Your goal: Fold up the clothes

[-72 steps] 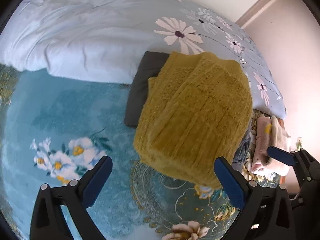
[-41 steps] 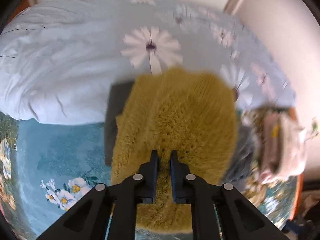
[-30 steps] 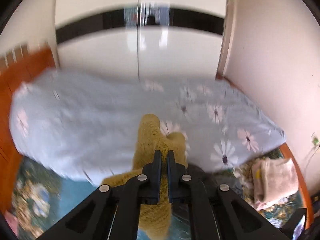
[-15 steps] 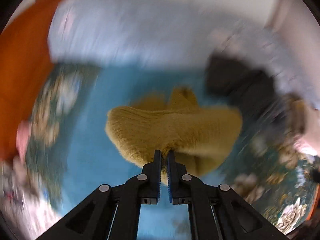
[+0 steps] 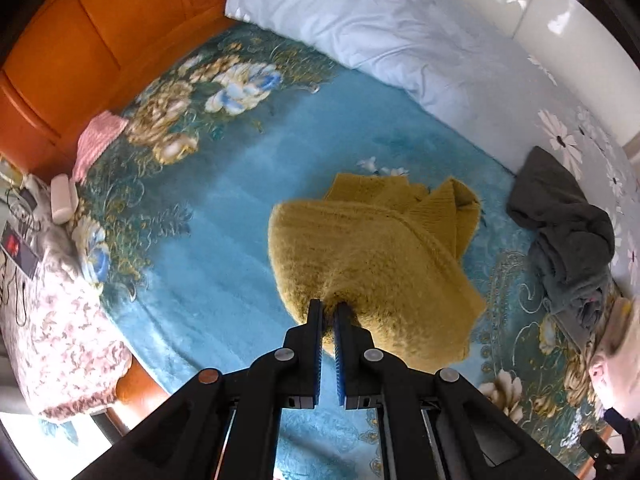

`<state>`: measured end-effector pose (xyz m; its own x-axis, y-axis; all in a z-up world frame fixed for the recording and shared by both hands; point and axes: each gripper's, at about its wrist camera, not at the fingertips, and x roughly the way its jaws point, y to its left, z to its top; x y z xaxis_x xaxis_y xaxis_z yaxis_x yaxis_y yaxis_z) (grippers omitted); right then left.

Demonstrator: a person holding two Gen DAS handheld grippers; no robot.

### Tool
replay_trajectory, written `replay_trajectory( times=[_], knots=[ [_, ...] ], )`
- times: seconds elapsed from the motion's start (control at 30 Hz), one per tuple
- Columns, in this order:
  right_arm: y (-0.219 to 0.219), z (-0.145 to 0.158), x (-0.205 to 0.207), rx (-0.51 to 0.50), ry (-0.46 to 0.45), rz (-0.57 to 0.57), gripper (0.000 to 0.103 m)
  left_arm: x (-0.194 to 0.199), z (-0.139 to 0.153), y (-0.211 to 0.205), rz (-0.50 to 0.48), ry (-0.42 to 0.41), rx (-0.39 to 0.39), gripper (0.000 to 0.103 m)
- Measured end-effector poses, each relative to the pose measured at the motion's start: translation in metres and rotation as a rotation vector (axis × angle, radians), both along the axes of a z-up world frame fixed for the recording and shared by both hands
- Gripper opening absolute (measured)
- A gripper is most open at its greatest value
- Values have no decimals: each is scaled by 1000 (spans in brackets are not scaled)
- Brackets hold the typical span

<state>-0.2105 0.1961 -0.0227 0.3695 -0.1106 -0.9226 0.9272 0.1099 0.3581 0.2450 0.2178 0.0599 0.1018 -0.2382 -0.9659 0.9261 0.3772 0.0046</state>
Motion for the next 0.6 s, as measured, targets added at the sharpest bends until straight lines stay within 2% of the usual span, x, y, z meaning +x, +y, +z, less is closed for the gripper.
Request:
replay_trajectory(
  times=[0.17,0.3,0.33,0.4,0.43,0.57,0.6],
  knots=[
    [-16,13,19,-39,26,37,101,20,-18,5,58,126,35,9],
    [-32,14,33,-30,52,15,101,48,-19,-12,70,222,27,10],
    [-35,13,36,-25,57,10,101,56,-18,-19,66,232,16,13],
    [-44,11,49,-4,72,-13,101,78,-16,-38,50,249,-2,32],
    [-49,10,57,6,73,-28,101,87,-16,-46,45,255,-6,37],
    [-75,10,95,38,43,-93,101,126,-26,-76,32,276,11,42],
    [-83,10,108,37,22,-106,101,135,-32,-82,35,279,24,46]
  ],
)
